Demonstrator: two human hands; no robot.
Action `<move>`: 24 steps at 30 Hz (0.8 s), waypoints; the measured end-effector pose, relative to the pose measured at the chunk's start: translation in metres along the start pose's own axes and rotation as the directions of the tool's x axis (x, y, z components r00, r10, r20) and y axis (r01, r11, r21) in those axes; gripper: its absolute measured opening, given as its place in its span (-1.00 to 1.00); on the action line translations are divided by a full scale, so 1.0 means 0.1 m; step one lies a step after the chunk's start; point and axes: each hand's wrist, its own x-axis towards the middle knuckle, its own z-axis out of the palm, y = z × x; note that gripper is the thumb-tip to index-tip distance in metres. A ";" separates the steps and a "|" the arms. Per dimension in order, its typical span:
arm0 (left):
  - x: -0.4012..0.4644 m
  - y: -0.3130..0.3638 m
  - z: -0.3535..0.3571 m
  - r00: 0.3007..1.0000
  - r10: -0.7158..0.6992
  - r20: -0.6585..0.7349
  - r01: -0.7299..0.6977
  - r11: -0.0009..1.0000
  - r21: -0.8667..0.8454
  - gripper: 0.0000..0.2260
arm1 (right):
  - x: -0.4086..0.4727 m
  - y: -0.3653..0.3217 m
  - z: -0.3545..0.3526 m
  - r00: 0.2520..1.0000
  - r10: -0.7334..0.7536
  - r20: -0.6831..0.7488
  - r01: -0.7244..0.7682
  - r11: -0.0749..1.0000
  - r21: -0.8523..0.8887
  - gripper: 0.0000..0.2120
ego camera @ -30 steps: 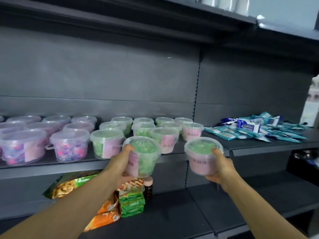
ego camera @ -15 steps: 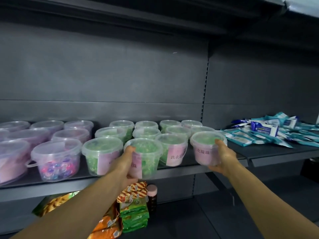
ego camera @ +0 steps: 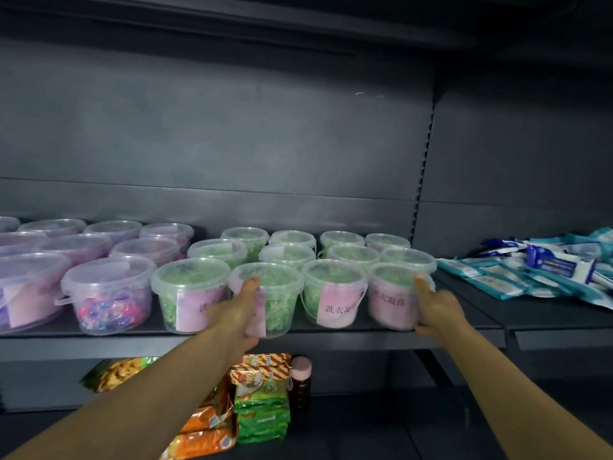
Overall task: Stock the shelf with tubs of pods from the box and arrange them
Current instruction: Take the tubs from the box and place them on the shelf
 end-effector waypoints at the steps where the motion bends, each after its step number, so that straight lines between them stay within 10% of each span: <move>1: 0.02 -0.02 -0.02 1.000 0.024 0.007 -0.025 0.999 0.035 -0.53 | -0.02 -0.02 -0.02 1.000 -0.008 -0.011 0.007 1.000 -0.025 -0.33; 8: 0.01 -0.05 -0.05 0.995 0.087 0.057 -0.101 0.935 0.339 -0.33 | -0.33 -0.13 -0.04 0.900 -0.405 -0.165 0.300 0.846 -0.440 -0.31; 16: -0.04 -0.04 -0.08 0.895 0.436 0.091 -0.354 0.571 0.741 -0.47 | -0.70 -0.24 0.33 0.578 -0.689 0.438 0.746 0.227 -0.627 -0.44; 24: 0.00 -0.17 -0.18 0.862 0.485 0.148 -0.323 0.299 0.898 -0.28 | -0.62 -0.11 0.63 0.490 -0.741 0.460 0.712 0.036 -0.701 -0.42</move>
